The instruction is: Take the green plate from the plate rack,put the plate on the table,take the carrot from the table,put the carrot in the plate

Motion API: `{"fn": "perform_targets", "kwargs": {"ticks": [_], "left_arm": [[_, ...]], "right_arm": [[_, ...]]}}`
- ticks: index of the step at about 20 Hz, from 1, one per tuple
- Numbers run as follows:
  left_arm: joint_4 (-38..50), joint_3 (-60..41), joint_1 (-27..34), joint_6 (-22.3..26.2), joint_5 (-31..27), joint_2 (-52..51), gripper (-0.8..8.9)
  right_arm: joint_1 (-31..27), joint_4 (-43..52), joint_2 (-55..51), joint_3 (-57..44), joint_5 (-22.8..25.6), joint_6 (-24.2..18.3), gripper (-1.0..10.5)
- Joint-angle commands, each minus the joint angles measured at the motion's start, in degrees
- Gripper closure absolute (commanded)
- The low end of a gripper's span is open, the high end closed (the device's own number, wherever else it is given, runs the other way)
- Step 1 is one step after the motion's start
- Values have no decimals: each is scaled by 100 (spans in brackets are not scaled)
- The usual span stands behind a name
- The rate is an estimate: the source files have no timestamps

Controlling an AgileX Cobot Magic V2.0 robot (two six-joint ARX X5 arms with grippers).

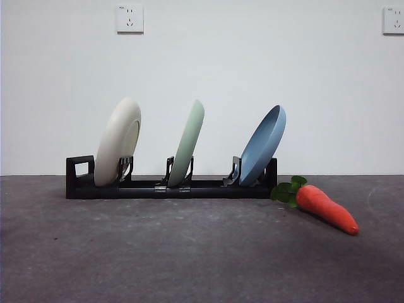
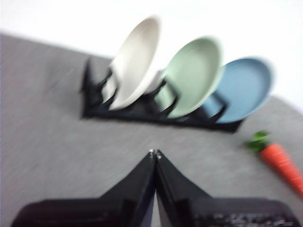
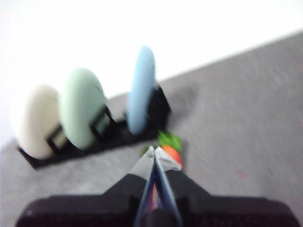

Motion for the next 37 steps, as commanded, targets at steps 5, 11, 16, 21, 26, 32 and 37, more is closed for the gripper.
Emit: {"fn": "perform_targets", "kwargs": {"ticks": [5,11,16,21,26,32,37], "left_arm": [[-444,909,15,-76,715,289,821],[-1093,1829,15,205,1438,892,821],[-1766,2500,15,750,2109,1502,822],[-2520,2999,15,1399,2544,2074,822],[-3265,3342,15,2017,2846,2557,822],[-3296,3366,15,1762,2404,2723,227],[-3143,3462,15,1762,2391,2743,220]], "right_arm": [[9,-341,614,927,-625,92,957],[9,-1768,1506,2186,-1292,-579,957],[9,-3222,2299,3298,-1692,-1574,957],[13,-4756,2983,4199,-1725,-2640,956],[92,-5521,3298,4524,-1727,-3018,956],[111,-5591,3359,4524,-1700,-2944,507],[111,-5591,3362,4524,-1685,-2861,293]]}}
